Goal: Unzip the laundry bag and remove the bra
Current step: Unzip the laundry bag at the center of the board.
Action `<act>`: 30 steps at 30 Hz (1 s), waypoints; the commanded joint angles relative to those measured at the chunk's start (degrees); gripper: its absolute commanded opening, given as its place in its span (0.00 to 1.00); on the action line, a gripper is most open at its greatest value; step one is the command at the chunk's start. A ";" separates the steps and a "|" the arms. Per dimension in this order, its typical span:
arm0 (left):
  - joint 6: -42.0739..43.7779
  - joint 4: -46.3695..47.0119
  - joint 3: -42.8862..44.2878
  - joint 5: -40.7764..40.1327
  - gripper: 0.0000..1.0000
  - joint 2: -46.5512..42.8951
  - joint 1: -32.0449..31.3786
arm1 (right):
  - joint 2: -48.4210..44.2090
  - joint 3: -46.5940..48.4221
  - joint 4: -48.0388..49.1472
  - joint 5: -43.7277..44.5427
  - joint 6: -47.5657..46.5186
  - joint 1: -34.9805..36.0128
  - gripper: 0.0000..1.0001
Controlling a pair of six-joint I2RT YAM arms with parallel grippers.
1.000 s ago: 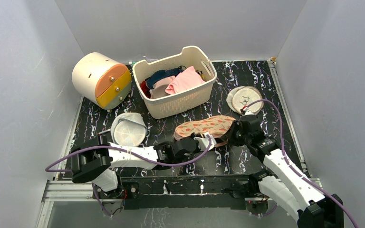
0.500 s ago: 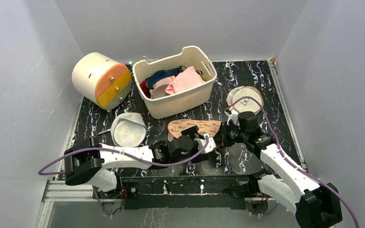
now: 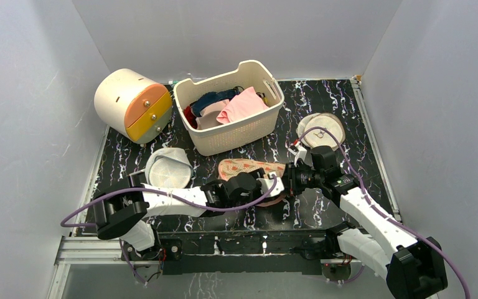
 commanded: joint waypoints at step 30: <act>0.44 1.50 -1.36 -8.10 0.00 -6.70 1.97 | -1.43 12.07 -24.43 21.25 8.02 0.28 0.00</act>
